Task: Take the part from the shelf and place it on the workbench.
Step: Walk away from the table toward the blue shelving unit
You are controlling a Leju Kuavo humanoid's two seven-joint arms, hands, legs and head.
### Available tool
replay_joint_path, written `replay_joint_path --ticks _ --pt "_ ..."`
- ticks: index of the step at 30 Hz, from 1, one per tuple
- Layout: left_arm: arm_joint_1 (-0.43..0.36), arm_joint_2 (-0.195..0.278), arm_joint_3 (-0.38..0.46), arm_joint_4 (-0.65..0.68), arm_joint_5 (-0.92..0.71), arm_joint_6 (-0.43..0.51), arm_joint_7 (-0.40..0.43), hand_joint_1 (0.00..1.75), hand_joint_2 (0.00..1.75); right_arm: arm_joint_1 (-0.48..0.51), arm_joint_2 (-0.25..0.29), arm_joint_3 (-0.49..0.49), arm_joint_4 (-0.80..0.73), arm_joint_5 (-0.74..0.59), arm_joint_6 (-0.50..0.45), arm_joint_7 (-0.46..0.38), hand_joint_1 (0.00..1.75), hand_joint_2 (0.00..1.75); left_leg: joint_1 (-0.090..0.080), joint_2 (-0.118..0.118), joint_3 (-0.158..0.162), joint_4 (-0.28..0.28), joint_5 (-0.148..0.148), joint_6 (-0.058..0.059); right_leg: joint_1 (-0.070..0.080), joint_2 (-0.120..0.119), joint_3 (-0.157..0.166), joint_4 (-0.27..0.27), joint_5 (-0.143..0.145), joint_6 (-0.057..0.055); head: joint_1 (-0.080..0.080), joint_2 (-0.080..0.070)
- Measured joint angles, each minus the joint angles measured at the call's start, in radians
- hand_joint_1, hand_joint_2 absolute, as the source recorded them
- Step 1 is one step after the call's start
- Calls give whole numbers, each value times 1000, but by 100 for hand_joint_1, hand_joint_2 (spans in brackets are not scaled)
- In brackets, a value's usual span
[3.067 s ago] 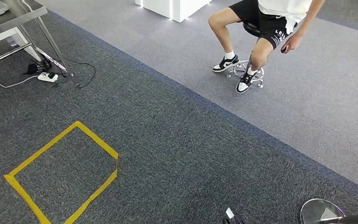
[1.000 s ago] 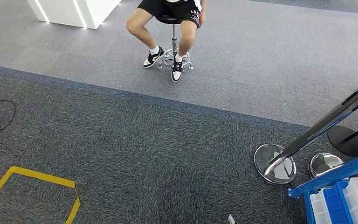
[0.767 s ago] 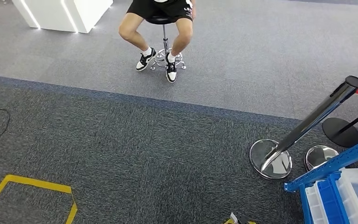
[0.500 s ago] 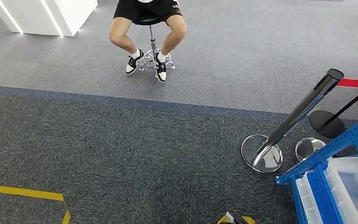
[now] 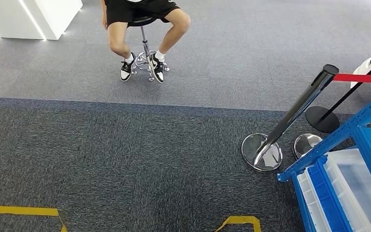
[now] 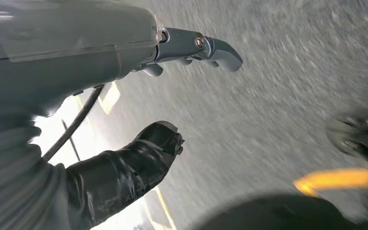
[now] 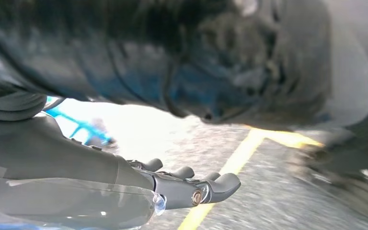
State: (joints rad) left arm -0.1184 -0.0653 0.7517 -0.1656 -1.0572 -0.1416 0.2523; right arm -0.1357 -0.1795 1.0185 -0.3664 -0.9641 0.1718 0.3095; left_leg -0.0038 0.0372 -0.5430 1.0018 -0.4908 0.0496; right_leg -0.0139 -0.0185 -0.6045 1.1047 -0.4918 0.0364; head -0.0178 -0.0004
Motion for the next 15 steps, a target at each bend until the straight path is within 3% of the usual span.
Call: replay_joint_path --ticks 2,4,6,8,10,11,12,13,15 --pt "9 -2 19 0 23 1 1 0 175 20 9 19 21 8 3 -19 0 0 -4 8 -1 8 -7 -11 3 -12 36 -75 19 -9 -1 0" --pt "13 -1 40 0 48 2 8 0 175 26 15 33 40 9 9 -34 0 0 -6 20 -2 10 -10 -19 6 1 32 -82 20 -20 -3 0" --pt "12 -2 62 0 73 4 16 0 175 27 18 45 55 13 20 -46 0 0 -2 13 -8 28 -26 -30 4 12 33 -86 23 -30 -4 0" --pt "11 -2 86 0 91 9 24 0 175 24 20 60 68 21 35 -51 0 0 3 -11 -46 112 -78 -41 2 19 34 -89 26 -40 -6 0" --pt "12 -3 110 0 100 12 29 0 175 22 21 77 82 27 45 -51 0 0 6 -23 -107 237 -135 -46 4 29 32 -89 27 -45 -8 0" --pt "13 -3 120 0 102 12 31 0 175 22 22 83 88 29 47 -51 0 0 6 -25 -127 276 -144 -46 5 35 32 -89 27 -45 -8 0" --pt "14 -3 126 0 104 12 32 0 175 23 22 88 92 30 49 -51 0 0 6 -26 -130 281 -133 -45 5 42 32 -88 27 -45 -8 0" --pt "16 -3 131 0 105 12 33 0 175 23 22 92 95 31 50 -51 0 0 6 -27 -117 253 -106 -43 5 49 33 -87 27 -45 -8 0" --pt "16 -3 140 0 110 13 34 0 175 24 24 100 100 35 50 -51 0 0 6 -44 -59 129 -39 -36 5 63 32 -84 27 -44 -8 0"
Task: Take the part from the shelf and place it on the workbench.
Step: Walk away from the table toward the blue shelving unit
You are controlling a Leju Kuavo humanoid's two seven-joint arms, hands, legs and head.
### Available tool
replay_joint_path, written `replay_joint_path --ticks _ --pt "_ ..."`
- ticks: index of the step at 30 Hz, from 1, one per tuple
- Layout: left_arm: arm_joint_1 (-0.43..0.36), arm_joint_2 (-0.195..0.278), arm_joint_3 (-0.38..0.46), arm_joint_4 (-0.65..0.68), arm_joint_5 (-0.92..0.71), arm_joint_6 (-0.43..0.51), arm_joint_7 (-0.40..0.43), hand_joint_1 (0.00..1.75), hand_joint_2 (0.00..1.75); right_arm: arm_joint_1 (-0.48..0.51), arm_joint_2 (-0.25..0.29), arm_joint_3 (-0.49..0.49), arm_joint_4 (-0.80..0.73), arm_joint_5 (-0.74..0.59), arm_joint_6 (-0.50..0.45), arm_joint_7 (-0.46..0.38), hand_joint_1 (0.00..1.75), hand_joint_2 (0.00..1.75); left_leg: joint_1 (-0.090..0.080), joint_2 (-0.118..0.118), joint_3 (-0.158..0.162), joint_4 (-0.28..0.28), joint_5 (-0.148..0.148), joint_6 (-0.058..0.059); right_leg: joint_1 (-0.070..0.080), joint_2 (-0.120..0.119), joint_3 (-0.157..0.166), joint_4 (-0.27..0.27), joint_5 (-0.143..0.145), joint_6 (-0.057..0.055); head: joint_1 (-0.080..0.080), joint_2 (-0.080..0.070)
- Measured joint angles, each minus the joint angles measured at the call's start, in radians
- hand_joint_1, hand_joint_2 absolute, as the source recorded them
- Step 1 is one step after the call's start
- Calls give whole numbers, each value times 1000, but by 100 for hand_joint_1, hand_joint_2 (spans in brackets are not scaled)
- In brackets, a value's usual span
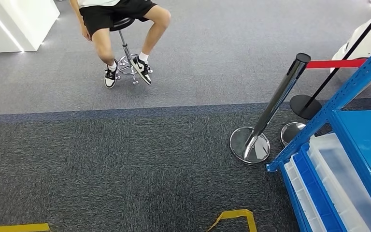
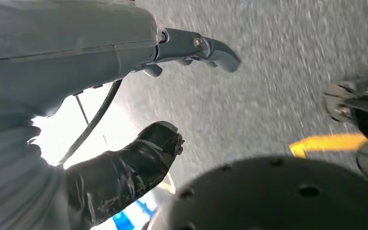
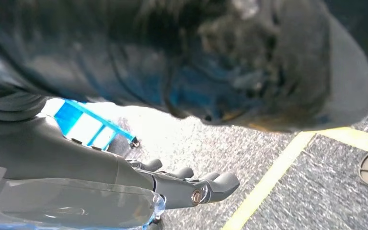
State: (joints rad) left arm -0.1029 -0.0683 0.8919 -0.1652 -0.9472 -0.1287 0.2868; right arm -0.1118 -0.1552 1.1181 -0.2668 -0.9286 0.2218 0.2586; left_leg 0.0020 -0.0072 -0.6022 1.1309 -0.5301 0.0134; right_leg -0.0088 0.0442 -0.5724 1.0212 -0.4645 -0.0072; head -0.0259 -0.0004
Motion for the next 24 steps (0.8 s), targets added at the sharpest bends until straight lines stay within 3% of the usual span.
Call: replay_joint_path --ticks 2,3,6,8,10,11,12,13,15,17,21,22,24 --pt "-3 0 15 0 10 2 3 0 175 -2 2 9 5 8 -1 1 0 0 -1 -22 42 -90 28 7 1 11 -4 4 0 8 1 0" --pt "-4 0 25 0 17 3 4 0 175 -3 2 14 9 13 -1 2 0 0 -3 -27 48 -105 27 10 1 15 -7 4 2 15 1 0" --pt "-7 -4 48 0 37 10 9 0 175 -2 2 29 17 25 6 11 0 0 -3 -12 55 -120 37 26 -2 13 -10 10 -3 31 2 0" --pt "-6 -8 64 0 46 17 13 0 175 -3 2 38 21 37 25 21 0 0 -1 3 58 -131 44 38 -1 -12 -38 74 -47 38 5 0" --pt "-3 -10 79 0 55 23 15 0 175 -5 2 51 23 57 49 33 0 0 -3 16 57 -131 45 43 -2 -29 -94 196 -111 43 6 0" --pt "-3 -10 85 0 61 25 16 0 175 -5 2 58 23 68 58 38 0 0 -4 22 57 -131 45 44 -2 -32 -116 243 -127 45 6 0" --pt "-3 -12 92 0 68 26 17 0 175 -5 2 66 24 81 66 41 0 0 -5 28 56 -131 44 44 -3 -34 -123 260 -124 46 7 0" --pt "-4 -14 98 0 75 26 17 0 175 -5 2 74 24 93 70 42 0 0 -5 32 57 -130 44 43 -4 -36 -111 240 -103 47 7 0" --pt "-5 -20 111 0 87 29 18 0 175 -5 2 89 24 117 74 38 0 0 -5 41 58 -126 40 39 -3 -54 -47 117 -41 44 7 0" --pt "-5 -25 121 0 93 34 18 0 175 -9 2 102 25 134 76 31 0 0 -9 49 58 -119 34 30 2 -71 0 19 -9 36 6 0" --pt "-8 -30 139 0 96 41 19 0 175 -13 3 124 25 146 87 18 0 0 -10 57 55 -107 21 12 4 -58 5 -2 -3 14 4 0" --pt "-9 -31 141 0 96 42 19 0 175 -13 4 129 25 147 91 16 0 0 -8 48 46 -86 5 6 2 -54 4 -4 -1 8 2 0" --pt "-9 -33 147 0 96 43 19 0 175 -14 5 135 25 147 97 15 0 0 -4 25 1 13 -55 -4 0 -46 2 -6 2 0 -1 0"
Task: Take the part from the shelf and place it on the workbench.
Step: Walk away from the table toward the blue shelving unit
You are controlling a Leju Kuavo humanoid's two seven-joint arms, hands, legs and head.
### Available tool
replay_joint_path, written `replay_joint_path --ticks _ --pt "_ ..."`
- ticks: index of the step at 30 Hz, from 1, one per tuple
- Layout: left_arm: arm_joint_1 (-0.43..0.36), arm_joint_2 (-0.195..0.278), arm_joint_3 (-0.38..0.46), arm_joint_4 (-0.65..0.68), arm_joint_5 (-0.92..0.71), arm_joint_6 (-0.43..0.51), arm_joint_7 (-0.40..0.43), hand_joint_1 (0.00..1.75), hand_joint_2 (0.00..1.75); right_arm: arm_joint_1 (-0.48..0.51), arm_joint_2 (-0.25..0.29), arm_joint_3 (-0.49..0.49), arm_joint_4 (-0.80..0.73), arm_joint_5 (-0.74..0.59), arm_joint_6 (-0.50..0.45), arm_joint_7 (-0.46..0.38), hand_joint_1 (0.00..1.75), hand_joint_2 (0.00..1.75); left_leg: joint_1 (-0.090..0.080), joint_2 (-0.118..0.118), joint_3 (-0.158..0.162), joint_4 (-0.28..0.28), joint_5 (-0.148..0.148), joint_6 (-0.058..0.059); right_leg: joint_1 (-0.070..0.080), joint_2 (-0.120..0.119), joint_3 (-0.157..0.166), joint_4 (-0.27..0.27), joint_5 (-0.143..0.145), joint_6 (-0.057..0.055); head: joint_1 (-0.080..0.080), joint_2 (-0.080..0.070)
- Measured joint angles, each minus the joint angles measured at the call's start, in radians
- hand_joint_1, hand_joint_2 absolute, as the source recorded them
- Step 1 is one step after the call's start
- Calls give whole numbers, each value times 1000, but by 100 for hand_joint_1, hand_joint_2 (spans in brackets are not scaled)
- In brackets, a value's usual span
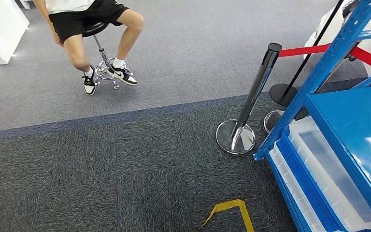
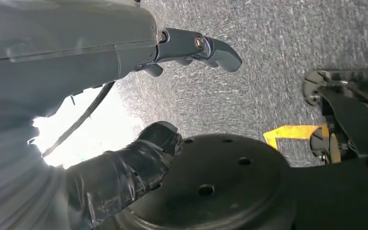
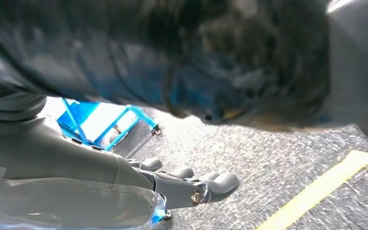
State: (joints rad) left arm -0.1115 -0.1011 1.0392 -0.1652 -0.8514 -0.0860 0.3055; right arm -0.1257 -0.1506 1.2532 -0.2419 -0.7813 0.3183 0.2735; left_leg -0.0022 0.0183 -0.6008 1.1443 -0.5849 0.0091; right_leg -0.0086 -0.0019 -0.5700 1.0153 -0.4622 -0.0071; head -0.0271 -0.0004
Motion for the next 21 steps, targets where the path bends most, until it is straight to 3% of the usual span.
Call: replay_joint_path --ticks 2,3,4,5,7,9,11,13,14,16,18,19,20,21 --pt "2 -2 7 0 1 1 0 0 175 -1 1 7 0 0 3 0 0 0 2 -7 -58 122 -52 -4 0 11 -3 1 1 -3 -1 0" --pt "3 -3 10 0 3 1 0 0 175 -1 1 10 0 0 4 0 0 0 3 -8 -72 151 -54 -4 1 18 -4 1 2 -4 -1 0" --pt "3 -4 12 0 4 0 -1 0 175 -1 2 13 0 0 5 0 0 0 3 -9 -68 141 -36 -3 1 25 -3 2 2 -4 -1 0" --pt "4 -5 14 0 7 0 -2 0 175 -1 2 15 0 0 5 0 0 0 3 -11 -45 95 -3 0 1 32 -3 3 2 -3 -1 0" --pt "3 -5 19 0 12 -1 -3 0 175 -1 4 19 0 1 5 0 0 0 2 -31 20 -42 60 8 2 45 -3 7 1 0 -1 0" --pt "1 -6 27 0 15 -3 -5 0 175 -3 6 21 1 1 5 0 0 0 0 -48 53 -117 82 16 2 56 -7 8 3 10 0 0" --pt "-1 -8 34 0 15 -6 -6 0 175 -3 6 24 1 -1 5 0 0 0 -2 -43 56 -126 84 23 1 66 -10 5 8 23 1 0" --pt "-2 -10 36 0 9 -8 -6 0 175 -2 6 26 2 -6 5 -1 0 0 1 -31 59 -138 94 36 0 54 -16 20 -4 32 1 0" --pt "-1 -11 37 0 3 -8 -6 0 175 -2 6 27 3 -8 5 -2 0 0 2 -24 59 -144 99 43 1 42 -30 52 -27 35 2 0" --pt "0 -12 37 0 -11 -10 -6 0 175 -2 6 27 4 -12 4 -6 0 0 1 -11 58 -148 102 51 1 19 -85 171 -97 38 4 0" --pt "1 -12 37 0 -27 -15 -6 0 175 -2 5 27 5 -19 3 -13 0 0 0 3 56 -148 102 52 -1 14 -137 287 -142 42 5 0" --pt "1 -12 36 0 -36 -19 -6 0 175 -2 4 27 6 -25 2 -17 0 0 0 9 56 -148 101 52 -1 13 -141 301 -138 44 5 0" --pt "1 -12 35 0 -48 -25 -6 0 175 -2 2 27 7 -33 1 -21 0 0 0 15 57 -147 101 51 -2 10 -124 273 -115 44 5 0" --pt "1 -12 33 0 -63 -32 -5 0 175 -1 1 27 8 -44 0 -24 0 0 0 21 58 -146 100 49 -3 3 -88 207 -79 45 5 0"
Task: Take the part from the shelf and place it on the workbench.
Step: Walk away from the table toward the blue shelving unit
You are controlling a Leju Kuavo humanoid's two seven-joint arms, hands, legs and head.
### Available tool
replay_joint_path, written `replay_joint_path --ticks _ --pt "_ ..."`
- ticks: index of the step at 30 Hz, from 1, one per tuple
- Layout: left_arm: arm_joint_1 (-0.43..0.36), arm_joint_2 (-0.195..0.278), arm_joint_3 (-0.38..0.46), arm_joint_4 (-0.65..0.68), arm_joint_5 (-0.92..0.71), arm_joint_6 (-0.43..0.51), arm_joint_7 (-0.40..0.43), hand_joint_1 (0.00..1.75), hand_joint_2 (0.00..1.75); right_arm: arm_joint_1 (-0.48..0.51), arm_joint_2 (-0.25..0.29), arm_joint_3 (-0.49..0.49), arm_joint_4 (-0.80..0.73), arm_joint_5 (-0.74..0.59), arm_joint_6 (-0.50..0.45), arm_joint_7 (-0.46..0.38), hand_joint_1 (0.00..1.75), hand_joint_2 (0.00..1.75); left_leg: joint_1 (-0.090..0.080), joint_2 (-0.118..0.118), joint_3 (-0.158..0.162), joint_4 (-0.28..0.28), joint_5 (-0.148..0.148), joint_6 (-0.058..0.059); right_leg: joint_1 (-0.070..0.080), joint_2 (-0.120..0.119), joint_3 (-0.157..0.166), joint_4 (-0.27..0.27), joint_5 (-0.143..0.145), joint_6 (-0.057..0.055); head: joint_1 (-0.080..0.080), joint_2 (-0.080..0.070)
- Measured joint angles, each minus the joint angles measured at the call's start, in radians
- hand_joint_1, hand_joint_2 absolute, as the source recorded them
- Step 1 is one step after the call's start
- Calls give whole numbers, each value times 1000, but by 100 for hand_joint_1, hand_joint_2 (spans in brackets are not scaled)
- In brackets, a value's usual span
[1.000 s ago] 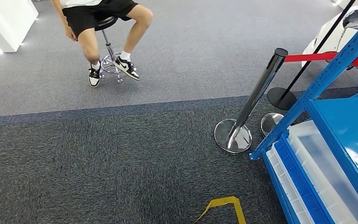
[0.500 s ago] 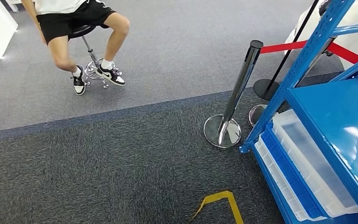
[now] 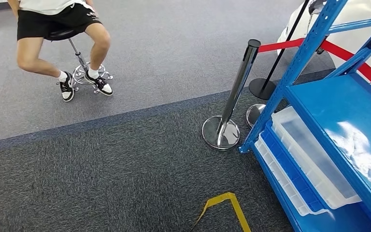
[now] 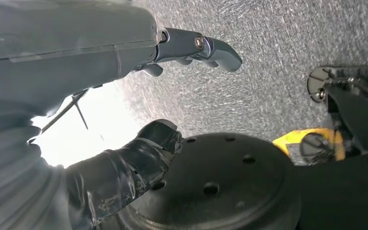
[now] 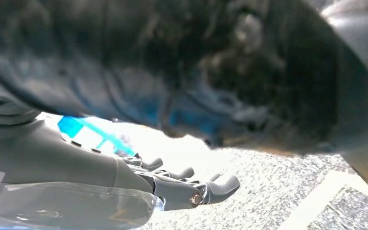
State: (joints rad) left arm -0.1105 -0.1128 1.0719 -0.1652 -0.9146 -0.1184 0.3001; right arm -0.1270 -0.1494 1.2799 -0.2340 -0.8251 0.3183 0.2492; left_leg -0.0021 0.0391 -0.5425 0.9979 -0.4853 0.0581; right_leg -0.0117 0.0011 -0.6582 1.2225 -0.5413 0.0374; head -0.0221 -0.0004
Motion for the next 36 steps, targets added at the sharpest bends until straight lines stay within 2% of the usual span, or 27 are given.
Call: replay_joint_path --ticks 2,3,4,6,8,10,12,13,14,15,17,18,19,20,22,24,25,27,28,29,30,31,33,34,36 --pt "0 2 -10 0 -36 -15 2 0 175 0 -3 -4 2 -27 -2 -5 0 0 -3 9 1 6 -5 -8 2 -25 75 -144 54 -3 0 0" --pt "0 4 -17 0 -54 -22 2 0 175 0 -3 -8 3 -41 -4 -6 0 0 -5 12 1 9 -8 -13 3 -33 96 -186 65 -8 -1 0" --pt "-1 6 -25 0 -73 -28 2 0 175 0 -4 -13 4 -54 -5 -6 0 0 -7 16 1 12 -10 -17 6 -36 102 -202 66 -12 -2 0" --pt "-2 12 -41 0 -108 -39 1 0 175 1 -4 -21 5 -78 -9 -5 0 0 -8 25 2 13 -12 -26 8 -24 99 -203 67 -23 -3 0" --pt "-2 18 -58 0 -136 -48 -3 0 175 3 -4 -30 7 -97 -14 -3 0 0 -4 11 -4 34 -30 -39 6 -13 100 -207 71 -35 -4 0" --pt "-1 24 -75 0 -161 -56 -9 0 175 4 -4 -40 8 -114 -21 -1 0 0 1 -17 -45 124 -85 -49 3 -4 100 -209 74 -44 -8 0" --pt "2 29 -95 0 -191 -67 -16 0 175 5 -4 -52 9 -136 -29 -1 0 0 2 -28 -110 256 -143 -53 5 9 97 -209 75 -49 -10 0" --pt "3 31 -106 0 -208 -73 -21 0 175 5 -4 -58 9 -148 -33 -1 0 0 3 -28 -130 296 -150 -53 6 17 97 -209 75 -49 -10 0" --pt "4 34 -118 0 -225 -78 -25 0 175 6 -4 -66 9 -160 -39 0 0 0 3 -29 -132 298 -136 -51 7 25 98 -208 75 -49 -10 0" --pt "5 37 -130 0 -242 -83 -28 0 175 8 -4 -74 10 -171 -44 0 0 0 3 -32 -115 259 -105 -47 8 34 99 -208 75 -49 -10 0" --pt "5 45 -157 0 -276 -89 -34 0 175 9 -1 -91 10 -193 -55 2 0 0 2 -56 -51 121 -34 -34 9 50 100 -206 76 -48 -10 0" --pt "5 48 -171 0 -292 -91 -36 0 175 9 1 -100 11 -203 -60 4 0 0 1 -71 -25 64 -14 -30 9 58 98 -205 76 -46 -10 0" --pt "5 51 -186 0 -306 -93 -38 0 175 9 3 -109 11 -213 -65 6 0 0 0 -83 -11 31 -7 -27 9 63 96 -204 77 -42 -10 0" --pt "4 54 -200 0 -318 -95 -40 0 175 9 5 -117 11 -221 -69 9 0 0 -2 -87 -6 20 -9 -25 7 69 92 -205 79 -36 -9 0" --pt "3 56 -225 0 -339 -99 -42 0 175 12 6 -131 12 -237 -76 12 0 0 -2 -75 -4 11 -2 -20 5 78 89 -207 83 -24 -10 0" --pt "3 57 -247 0 -354 -103 -44 0 175 15 7 -144 12 -250 -82 13 0 0 2 -60 1 -6 8 -10 7 59 77 -182 63 -15 -7 0" --pt "4 57 -257 0 -358 -105 -45 0 175 15 8 -150 13 -254 -84 13 0 0 4 -51 3 -13 12 -6 7 41 59 -142 36 -11 -5 0" --pt "7 58 -276 0 -365 -106 -47 0 175 16 10 -161 13 -259 -88 14 0 0 1 -34 2 -15 14 -1 5 14 0 -17 -32 -6 -1 0" --pt "8 58 -284 0 -368 -108 -49 0 175 16 11 -166 13 -261 -90 14 0 0 0 -26 1 -14 13 0 3 10 -26 39 -53 -3 0 0" --pt "8 58 -292 0 -372 -110 -50 0 175 16 12 -170 13 -263 -92 14 0 0 0 -18 0 -13 12 0 1 9 -38 66 -56 0 0 0" --pt "8 58 -300 0 -377 -111 -51 0 175 17 13 -174 13 -266 -94 14 0 0 0 -11 0 -11 10 -1 0 6 -31 56 -40 2 0 0" --pt "8 57 -308 0 -381 -113 -52 0 175 18 13 -179 13 -269 -96 15 0 0 1 -4 0 -8 8 -3 -2 2 -5 7 -8 4 0 0" --pt "8 57 -321 0 -386 -113 -54 0 175 19 13 -186 14 -272 -99 17 0 0 -1 7 1 2 1 -10 -2 -23 67 -130 52 2 0 0" --pt "8 56 -328 0 -387 -113 -55 0 175 19 14 -189 14 -273 -101 17 0 0 -3 11 0 7 -3 -15 0 -32 91 -176 67 -3 -1 0" --pt "7 56 -341 0 -391 -113 -59 0 175 19 14 -195 15 -273 -103 19 0 0 -6 19 1 12 -7 -25 4 -35 99 -200 69 -15 -2 0"
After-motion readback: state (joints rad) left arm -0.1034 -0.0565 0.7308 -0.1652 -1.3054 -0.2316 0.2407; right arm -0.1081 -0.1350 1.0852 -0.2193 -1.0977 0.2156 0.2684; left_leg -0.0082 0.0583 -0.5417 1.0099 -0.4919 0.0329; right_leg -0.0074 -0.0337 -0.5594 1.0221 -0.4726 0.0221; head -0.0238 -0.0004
